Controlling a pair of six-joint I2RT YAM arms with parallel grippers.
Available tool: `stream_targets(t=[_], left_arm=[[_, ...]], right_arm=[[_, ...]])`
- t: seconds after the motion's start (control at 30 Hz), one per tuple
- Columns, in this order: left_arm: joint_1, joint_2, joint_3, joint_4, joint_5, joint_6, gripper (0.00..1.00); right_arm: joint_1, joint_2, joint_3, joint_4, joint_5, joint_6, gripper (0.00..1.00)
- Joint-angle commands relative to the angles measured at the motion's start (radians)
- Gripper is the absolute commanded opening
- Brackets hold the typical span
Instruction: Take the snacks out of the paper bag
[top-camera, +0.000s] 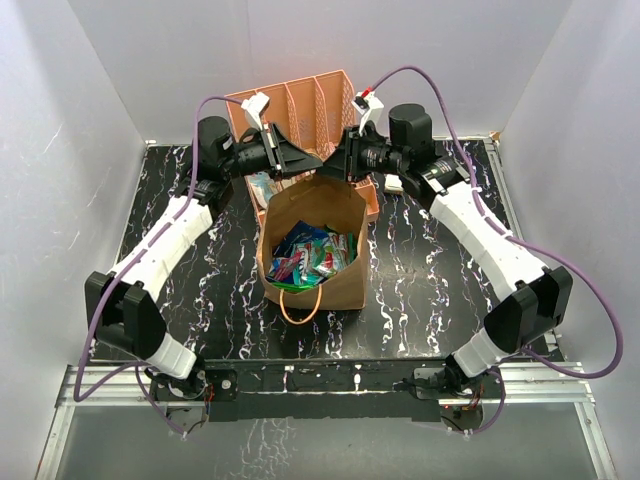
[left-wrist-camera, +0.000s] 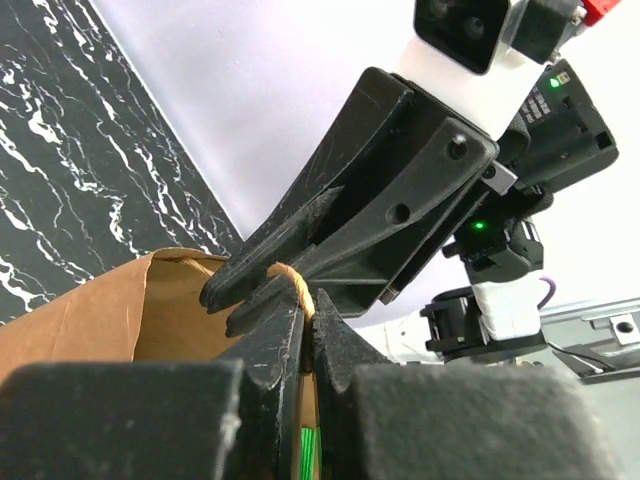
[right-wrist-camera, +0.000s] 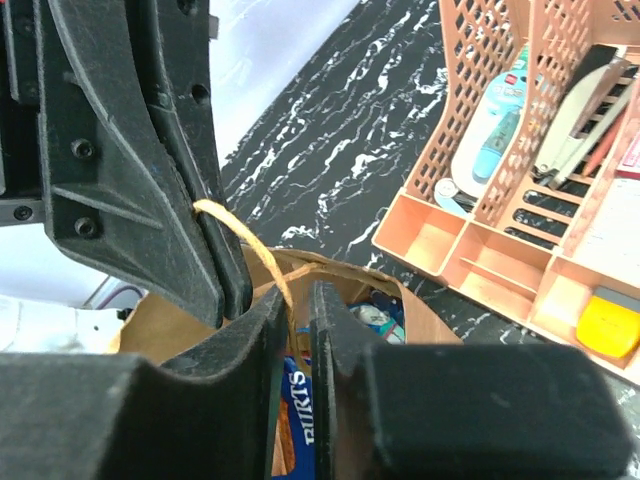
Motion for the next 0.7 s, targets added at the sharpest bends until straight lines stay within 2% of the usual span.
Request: stream_targets(t=[0.0, 0.07, 0.17, 0.27, 0.33, 0.4, 0.57, 0.67], left_arm=[[-0.004, -0.074, 0.078, -0.123, -0.040, 0.118, 0.00], [-0.004, -0.114, 0.097, -0.219, -0.108, 0.185, 0.00], [-0.001, -0.186, 0.096, -0.315, -0.207, 0.236, 0.00], [0.001, -0.252, 0.102, -0.423, -0.320, 0.270, 0.00], [0.002, -0.295, 0.105, -0.498, -0.410, 0.305, 0.00], [0.002, -0.335, 0.111, -0.565, -0.498, 0.347, 0.00], [0.003, -0.373, 0.186, -0.752, -0.727, 0.429, 0.00], [0.003, -0.382, 0.229, -0.838, -0.843, 0.453, 0.00]], right_arm=[[0.003, -0.080, 0.026, -0.085, 0.122, -0.039, 0.25], [0.004, -0.115, 0.034, -0.166, 0.213, -0.063, 0.44], [0.002, -0.189, 0.014, -0.202, 0.330, -0.079, 0.73], [-0.003, -0.262, -0.002, -0.213, 0.421, -0.085, 0.94], [-0.004, -0.297, -0.008, -0.230, 0.472, -0.086, 0.98], [-0.003, -0.333, -0.030, -0.231, 0.482, -0.081, 0.98], [-0.003, -0.369, -0.090, -0.234, 0.378, -0.073, 0.98], [-0.002, -0.376, -0.121, -0.238, 0.377, -0.082, 0.98]])
